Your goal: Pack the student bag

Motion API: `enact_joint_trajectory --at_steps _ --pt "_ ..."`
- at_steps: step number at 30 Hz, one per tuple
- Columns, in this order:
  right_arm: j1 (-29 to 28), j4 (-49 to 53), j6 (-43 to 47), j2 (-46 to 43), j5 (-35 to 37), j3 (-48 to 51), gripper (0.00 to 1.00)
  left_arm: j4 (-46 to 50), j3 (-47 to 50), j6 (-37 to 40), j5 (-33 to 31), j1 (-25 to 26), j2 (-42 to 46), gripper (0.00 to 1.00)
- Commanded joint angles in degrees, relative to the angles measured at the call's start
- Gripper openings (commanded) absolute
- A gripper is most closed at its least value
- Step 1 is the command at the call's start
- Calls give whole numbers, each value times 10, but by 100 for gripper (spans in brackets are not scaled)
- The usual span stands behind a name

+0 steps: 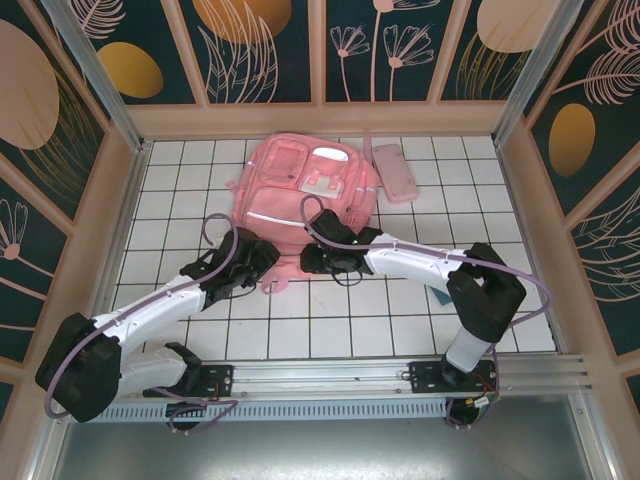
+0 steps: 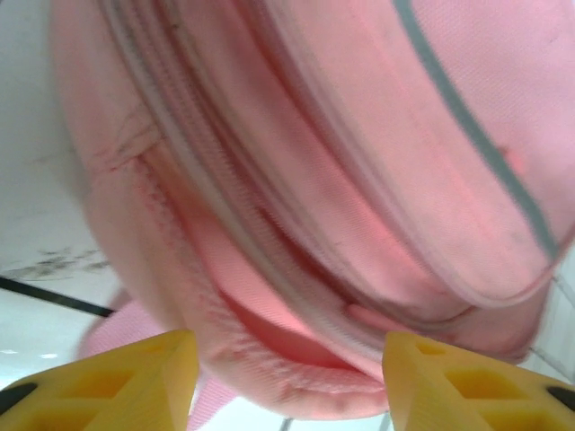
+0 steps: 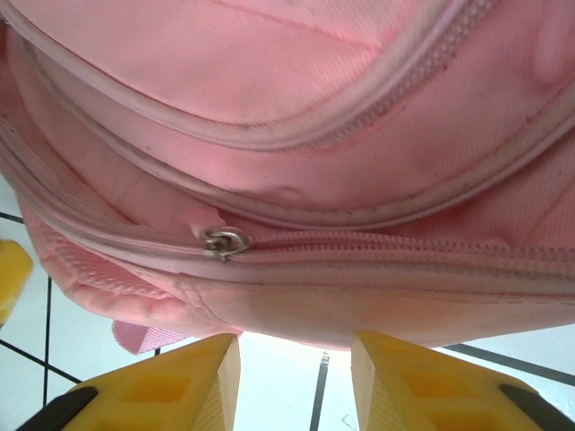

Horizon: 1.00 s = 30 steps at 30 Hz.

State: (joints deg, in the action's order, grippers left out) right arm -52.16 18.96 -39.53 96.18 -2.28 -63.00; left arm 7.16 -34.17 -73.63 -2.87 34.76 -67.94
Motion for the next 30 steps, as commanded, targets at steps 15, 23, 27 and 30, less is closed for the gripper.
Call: enact_joint_trajectory --at_steps 15,23,27,30 --pt "17 -52 -6 15 -14 40 33 -46 -40 -169 17 -3 -89 44" --pt "20 -50 -18 -17 -1 46 32 -61 -23 -210 32 -4 -120 36" --pt "25 -52 -29 -50 10 48 32 -91 10 -226 52 -3 -125 32" --pt "29 -51 -28 -62 15 39 32 -110 28 -229 60 -4 -127 30"
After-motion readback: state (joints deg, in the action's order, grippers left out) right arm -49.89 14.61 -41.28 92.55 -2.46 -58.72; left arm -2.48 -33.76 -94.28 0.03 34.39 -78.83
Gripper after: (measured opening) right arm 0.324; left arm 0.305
